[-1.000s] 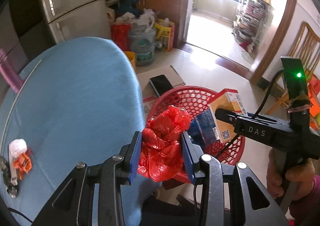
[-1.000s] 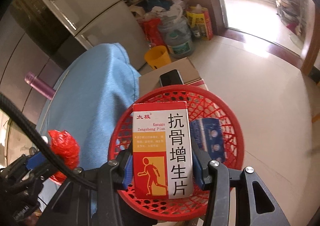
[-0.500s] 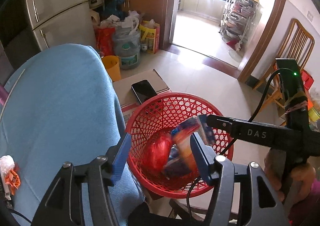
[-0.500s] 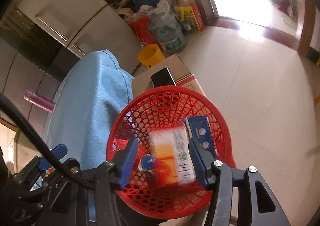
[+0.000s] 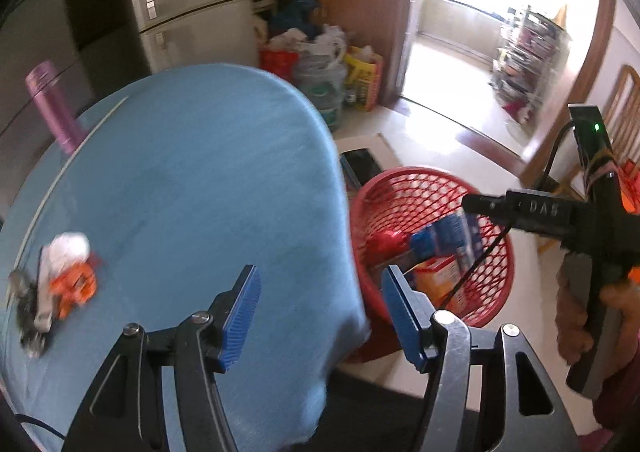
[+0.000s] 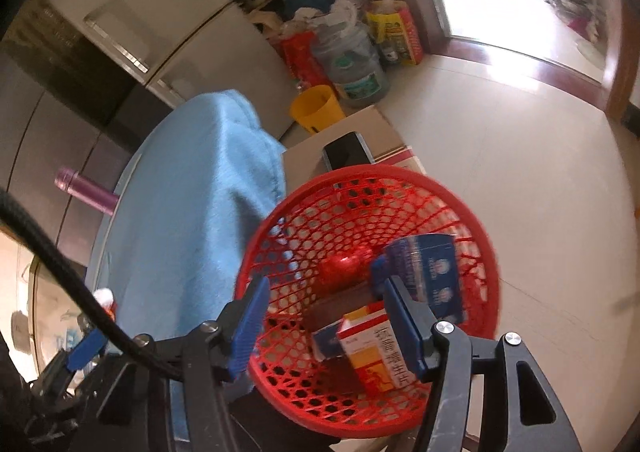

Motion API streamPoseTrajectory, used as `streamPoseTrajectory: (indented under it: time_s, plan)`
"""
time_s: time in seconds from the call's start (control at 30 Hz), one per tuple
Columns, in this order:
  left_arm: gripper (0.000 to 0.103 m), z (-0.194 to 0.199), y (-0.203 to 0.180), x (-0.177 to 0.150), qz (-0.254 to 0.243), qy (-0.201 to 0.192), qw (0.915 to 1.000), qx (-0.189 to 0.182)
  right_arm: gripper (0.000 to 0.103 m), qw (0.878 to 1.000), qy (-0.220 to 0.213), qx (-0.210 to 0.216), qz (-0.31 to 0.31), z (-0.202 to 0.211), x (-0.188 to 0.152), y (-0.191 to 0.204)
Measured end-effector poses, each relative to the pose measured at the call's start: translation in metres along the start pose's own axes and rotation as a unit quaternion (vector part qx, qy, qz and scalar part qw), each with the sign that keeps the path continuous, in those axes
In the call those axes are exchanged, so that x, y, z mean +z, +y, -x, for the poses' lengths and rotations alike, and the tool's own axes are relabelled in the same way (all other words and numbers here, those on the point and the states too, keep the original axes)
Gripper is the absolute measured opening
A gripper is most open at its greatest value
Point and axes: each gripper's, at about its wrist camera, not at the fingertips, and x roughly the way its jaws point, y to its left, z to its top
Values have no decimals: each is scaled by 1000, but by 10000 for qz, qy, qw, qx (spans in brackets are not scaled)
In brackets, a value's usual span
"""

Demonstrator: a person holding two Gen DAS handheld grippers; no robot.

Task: Collect trash
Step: 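Open both tools to drop the red bag and medicine box into the basket, then move both tools back over the table toward the remaining bags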

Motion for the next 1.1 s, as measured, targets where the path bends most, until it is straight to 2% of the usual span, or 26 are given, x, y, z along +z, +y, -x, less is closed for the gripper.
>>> streamPoseTrajectory:
  time_s: [0.3, 0.5, 0.67, 0.87, 1.03, 1.1]
  plan:
    - [65, 39, 59, -48, 725, -253, 9952, 611, 63, 9962, 210, 203, 818, -13, -19, 76]
    - [67, 62, 108, -79, 1369, -391, 9856, 911, 63, 9862, 302, 508, 1547, -16, -40, 137]
    - [67, 77, 150, -113, 1879, -388, 9740, 1205, 63, 9736, 355, 828, 2095, -17, -56, 188]
    - [67, 94, 202, -150, 2550, -404, 9548, 1473, 63, 9578, 662, 1186, 2535, -30, -75, 240]
    - [67, 108, 239, -173, 2980, -445, 9388, 1671, 63, 9503, 902, 1247, 2707, -47, -85, 276]
    - [67, 111, 250, -178, 3097, -439, 9347, 1686, 63, 9459, 939, 1237, 2850, -54, -87, 293]
